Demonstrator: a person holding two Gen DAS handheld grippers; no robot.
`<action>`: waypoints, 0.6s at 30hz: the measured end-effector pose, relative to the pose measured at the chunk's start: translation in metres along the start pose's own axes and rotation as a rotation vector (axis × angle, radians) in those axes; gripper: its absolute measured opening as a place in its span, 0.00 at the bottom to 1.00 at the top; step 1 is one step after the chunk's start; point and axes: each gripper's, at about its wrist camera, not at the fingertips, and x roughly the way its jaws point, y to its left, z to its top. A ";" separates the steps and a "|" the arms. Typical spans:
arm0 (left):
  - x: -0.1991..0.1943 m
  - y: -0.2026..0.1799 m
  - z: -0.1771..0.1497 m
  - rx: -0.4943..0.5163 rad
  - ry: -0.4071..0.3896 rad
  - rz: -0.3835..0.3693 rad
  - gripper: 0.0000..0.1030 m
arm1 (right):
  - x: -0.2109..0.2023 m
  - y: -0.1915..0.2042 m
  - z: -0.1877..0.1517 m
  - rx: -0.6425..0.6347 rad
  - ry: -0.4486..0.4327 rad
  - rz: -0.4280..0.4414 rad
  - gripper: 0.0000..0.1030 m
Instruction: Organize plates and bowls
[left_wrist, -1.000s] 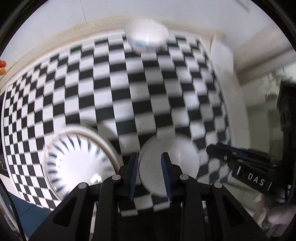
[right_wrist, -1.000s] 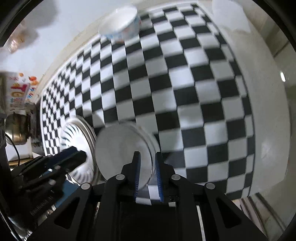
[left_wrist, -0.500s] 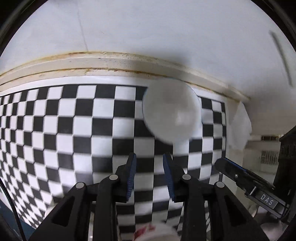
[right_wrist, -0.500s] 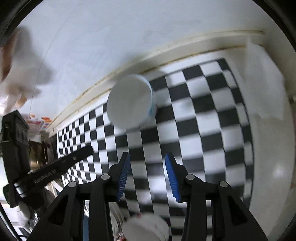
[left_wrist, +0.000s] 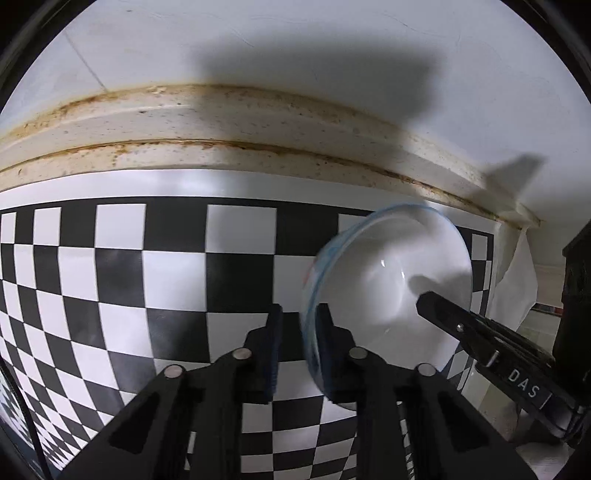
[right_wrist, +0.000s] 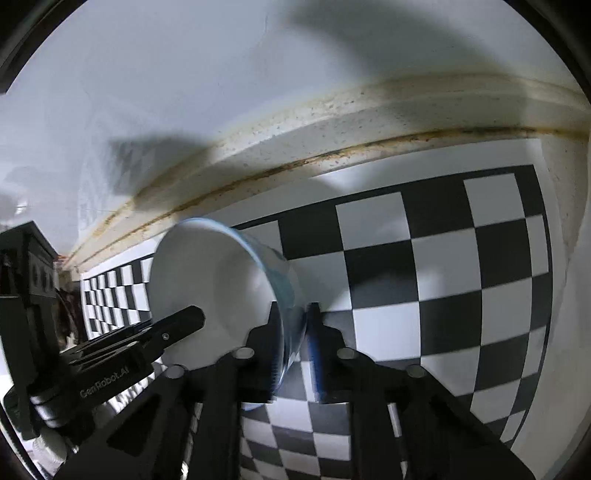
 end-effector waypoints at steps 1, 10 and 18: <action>-0.001 -0.002 -0.001 0.004 -0.005 -0.001 0.11 | 0.000 0.001 0.000 -0.007 -0.008 -0.009 0.12; -0.034 -0.015 -0.028 0.059 -0.069 0.038 0.11 | -0.021 0.011 -0.014 -0.050 -0.036 -0.032 0.10; -0.099 -0.027 -0.087 0.109 -0.161 0.028 0.11 | -0.071 0.034 -0.069 -0.095 -0.093 -0.012 0.10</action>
